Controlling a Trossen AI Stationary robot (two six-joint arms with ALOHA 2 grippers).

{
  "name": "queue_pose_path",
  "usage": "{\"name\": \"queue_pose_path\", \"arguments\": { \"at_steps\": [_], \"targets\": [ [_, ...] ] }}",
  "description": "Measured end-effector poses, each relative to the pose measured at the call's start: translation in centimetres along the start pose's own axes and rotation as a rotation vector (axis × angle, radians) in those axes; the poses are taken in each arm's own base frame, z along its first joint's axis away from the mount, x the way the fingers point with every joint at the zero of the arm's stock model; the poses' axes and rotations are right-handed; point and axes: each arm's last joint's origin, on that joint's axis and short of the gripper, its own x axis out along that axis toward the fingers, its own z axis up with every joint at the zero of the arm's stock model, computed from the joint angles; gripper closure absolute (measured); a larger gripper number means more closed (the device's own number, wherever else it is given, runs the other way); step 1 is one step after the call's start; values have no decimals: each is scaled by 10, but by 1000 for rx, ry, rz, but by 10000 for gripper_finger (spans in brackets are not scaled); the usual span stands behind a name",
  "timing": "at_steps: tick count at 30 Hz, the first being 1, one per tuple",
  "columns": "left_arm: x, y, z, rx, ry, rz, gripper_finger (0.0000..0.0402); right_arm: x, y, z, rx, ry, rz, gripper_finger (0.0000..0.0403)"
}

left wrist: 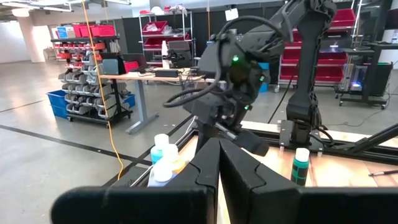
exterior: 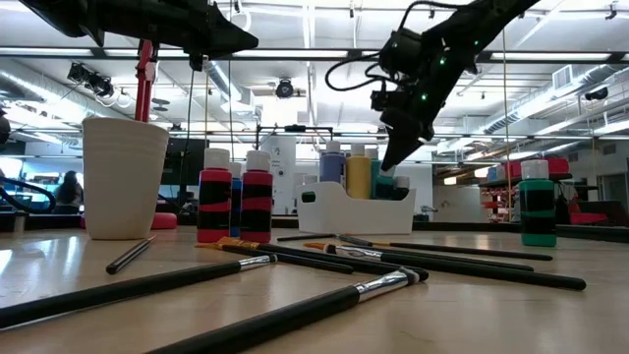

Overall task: Pick & Place Paint Supplies
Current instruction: Put the small light blue paint bottle into the white bin

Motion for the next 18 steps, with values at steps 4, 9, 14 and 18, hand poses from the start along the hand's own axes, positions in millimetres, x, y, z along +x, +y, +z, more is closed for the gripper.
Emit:
{"name": "queue_pose_path", "arguments": {
  "at_steps": [4, 9, 14, 18],
  "targets": [
    [0, 0, 0, 5, -2, 0, 384, 13, -7, -3, 25, 26, 42, 283],
    [0, 0, 0, 4, -2, 0, 384, 27, -13, -2, 29, 13, 43, 283],
    [0, 0, 0, 5, -2, 0, 384, 30, -13, 2, 24, -30, 31, 271],
    [0, 0, 0, 6, -1, 0, 384, 31, -14, 2, 21, -35, -2, 244]
  ]
}}
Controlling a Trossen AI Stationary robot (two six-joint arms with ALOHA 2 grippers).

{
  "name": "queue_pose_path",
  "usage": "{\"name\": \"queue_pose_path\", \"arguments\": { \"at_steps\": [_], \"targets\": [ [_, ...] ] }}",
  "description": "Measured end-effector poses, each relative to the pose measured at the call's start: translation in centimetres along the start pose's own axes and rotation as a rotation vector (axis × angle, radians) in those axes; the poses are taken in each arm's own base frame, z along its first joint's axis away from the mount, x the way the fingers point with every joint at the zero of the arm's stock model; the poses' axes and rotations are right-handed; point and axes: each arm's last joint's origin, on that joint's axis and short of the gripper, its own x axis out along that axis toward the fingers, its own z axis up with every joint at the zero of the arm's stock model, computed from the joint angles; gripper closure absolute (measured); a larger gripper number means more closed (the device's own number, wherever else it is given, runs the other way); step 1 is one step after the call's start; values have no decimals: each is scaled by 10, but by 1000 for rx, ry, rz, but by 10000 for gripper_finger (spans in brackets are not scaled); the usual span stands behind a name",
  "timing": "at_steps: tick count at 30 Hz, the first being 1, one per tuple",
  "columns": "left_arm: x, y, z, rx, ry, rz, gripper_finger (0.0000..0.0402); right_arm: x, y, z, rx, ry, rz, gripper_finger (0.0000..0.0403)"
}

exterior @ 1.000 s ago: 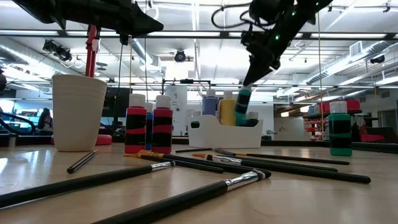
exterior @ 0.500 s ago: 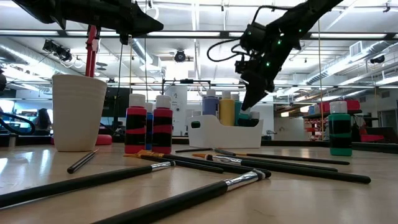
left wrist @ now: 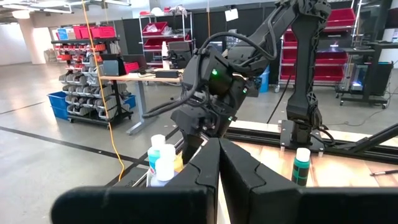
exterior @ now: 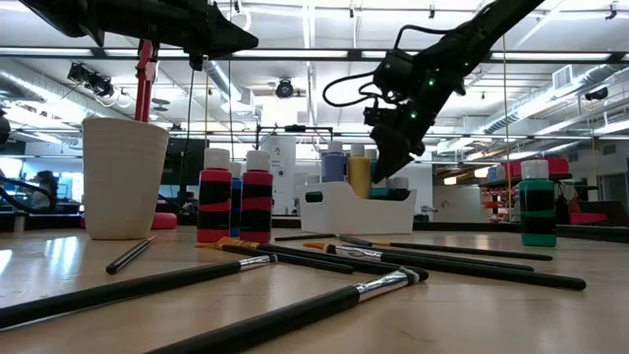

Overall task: Pick & Place Paint Supplies
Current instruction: Put the small light blue paint bottle into the white bin, then put the small light green paint bottle into the white bin

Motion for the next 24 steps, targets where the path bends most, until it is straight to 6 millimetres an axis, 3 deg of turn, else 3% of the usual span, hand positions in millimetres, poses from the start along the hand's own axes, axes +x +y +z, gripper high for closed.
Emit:
{"name": "queue_pose_path", "arguments": {
  "at_steps": [9, 16, 24],
  "targets": [
    [0, 0, 0, 2, 0, 0, 384, -14, 6, 1, -18, 1, 2, 201],
    [0, 0, 0, 2, 0, 0, 384, -52, 24, -2, -59, 27, 56, 200],
    [0, 0, 0, 2, 0, 0, 384, -97, 64, -20, -101, 147, 210, 199]
  ]
}}
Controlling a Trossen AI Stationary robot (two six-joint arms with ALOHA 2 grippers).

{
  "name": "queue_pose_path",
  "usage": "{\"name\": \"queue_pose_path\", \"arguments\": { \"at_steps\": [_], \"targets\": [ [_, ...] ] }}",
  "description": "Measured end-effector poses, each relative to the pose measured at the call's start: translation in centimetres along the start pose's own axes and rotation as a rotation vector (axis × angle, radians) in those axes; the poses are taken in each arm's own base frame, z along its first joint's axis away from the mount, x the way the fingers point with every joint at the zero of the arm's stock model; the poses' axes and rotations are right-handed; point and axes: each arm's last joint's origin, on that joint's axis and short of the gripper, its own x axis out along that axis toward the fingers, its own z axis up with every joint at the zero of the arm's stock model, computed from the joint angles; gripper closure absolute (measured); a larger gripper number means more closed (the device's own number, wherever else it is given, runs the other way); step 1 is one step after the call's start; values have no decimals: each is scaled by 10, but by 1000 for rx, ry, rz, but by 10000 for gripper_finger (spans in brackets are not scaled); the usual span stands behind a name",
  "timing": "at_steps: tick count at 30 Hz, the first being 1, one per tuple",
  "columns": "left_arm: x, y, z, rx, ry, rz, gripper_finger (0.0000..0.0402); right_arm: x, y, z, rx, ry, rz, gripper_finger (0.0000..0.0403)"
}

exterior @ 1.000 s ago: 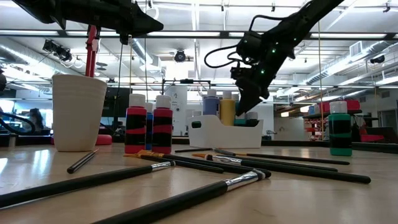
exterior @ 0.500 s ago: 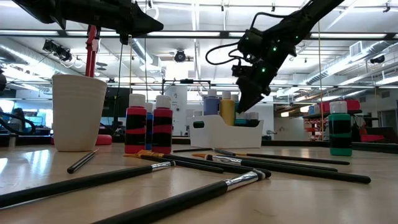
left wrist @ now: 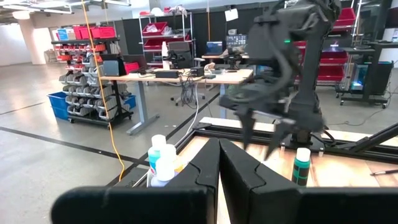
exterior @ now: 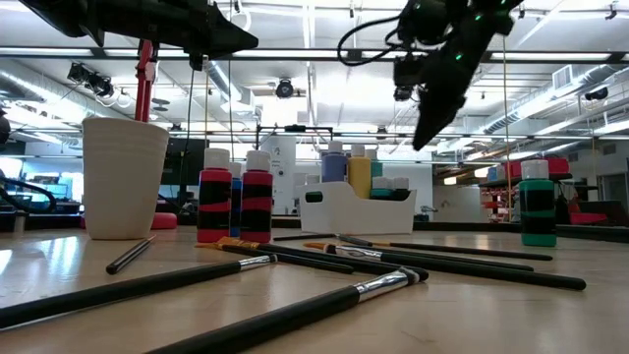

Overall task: Pick & Place Paint Supplies
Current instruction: Put the small light green paint bottle into the white bin

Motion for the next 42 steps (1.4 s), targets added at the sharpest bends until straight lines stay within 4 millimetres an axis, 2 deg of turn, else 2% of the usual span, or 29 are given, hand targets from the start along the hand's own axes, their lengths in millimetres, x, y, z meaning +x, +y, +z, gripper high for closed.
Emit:
{"name": "queue_pose_path", "arguments": {
  "at_steps": [9, 16, 31, 37, 42],
  "targets": [
    [0, 0, 0, -3, 0, 0, 384, -17, 40, -32, 14, 266, 62, 199],
    [0, 0, 0, -9, 0, 0, 384, -22, 54, -43, 19, 355, 57, 199],
    [0, 0, 0, -11, 1, -1, 384, -24, 59, -48, 88, 392, 10, 199],
    [0, 0, 0, -11, 1, -1, 384, -8, 58, -64, 78, 438, -13, 199],
    [0, 0, 0, -11, 0, 0, 384, -3, 57, -73, 70, 482, -29, 199]
  ]
}}
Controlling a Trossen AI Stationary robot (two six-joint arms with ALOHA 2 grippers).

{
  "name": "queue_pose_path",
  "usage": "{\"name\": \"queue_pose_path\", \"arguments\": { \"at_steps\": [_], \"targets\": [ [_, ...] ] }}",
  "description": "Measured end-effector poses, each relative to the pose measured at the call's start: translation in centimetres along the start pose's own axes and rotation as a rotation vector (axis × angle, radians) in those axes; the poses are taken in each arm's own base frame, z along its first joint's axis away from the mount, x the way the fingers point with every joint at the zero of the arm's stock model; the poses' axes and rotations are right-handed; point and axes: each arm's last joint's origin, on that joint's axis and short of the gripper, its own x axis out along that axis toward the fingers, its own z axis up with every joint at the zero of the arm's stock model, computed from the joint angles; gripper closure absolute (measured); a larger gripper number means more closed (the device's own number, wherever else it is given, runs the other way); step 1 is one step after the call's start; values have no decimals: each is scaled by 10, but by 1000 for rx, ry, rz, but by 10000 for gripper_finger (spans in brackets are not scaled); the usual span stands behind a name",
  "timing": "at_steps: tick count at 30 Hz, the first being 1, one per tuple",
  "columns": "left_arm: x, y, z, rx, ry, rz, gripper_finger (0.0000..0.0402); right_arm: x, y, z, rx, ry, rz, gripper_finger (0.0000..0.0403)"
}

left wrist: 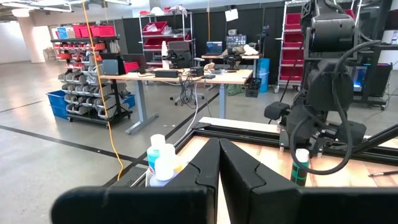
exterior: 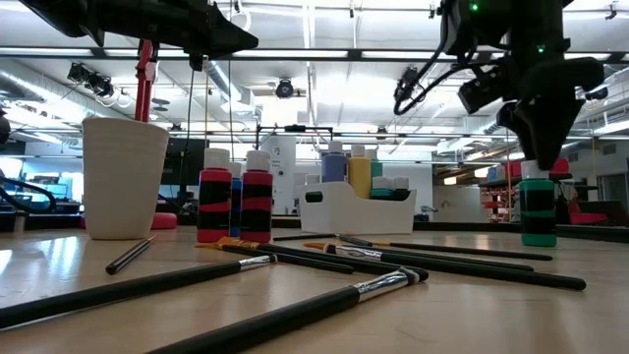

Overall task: Pick & Place Paint Supplies
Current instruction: Put the small light green paint bottle into the white bin

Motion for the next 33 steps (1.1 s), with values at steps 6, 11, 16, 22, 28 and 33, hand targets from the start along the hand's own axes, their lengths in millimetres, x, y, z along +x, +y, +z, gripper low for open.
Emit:
{"name": "queue_pose_path", "arguments": {
  "at_steps": [6, 11, 16, 22, 28, 33],
  "targets": [
    [0, 0, 0, 0, 0, 0, 384, 7, 2, 4, -14, -50, 18, 199],
    [0, 0, 0, -7, 0, 0, 384, 10, 1, 2, -14, -45, 16, 208],
    [0, 0, 0, -14, 0, 0, 384, 10, 2, 3, -14, -51, 18, 255],
    [0, 0, 0, -14, 0, 0, 384, 8, 3, 7, 13, -89, 36, 286],
    [0, 0, 0, -13, 0, 0, 384, -18, 10, 31, -28, -309, 102, 281],
    [0, 0, 0, -13, 0, 0, 384, -50, 8, 56, -113, -573, 50, 282]
  ]
}}
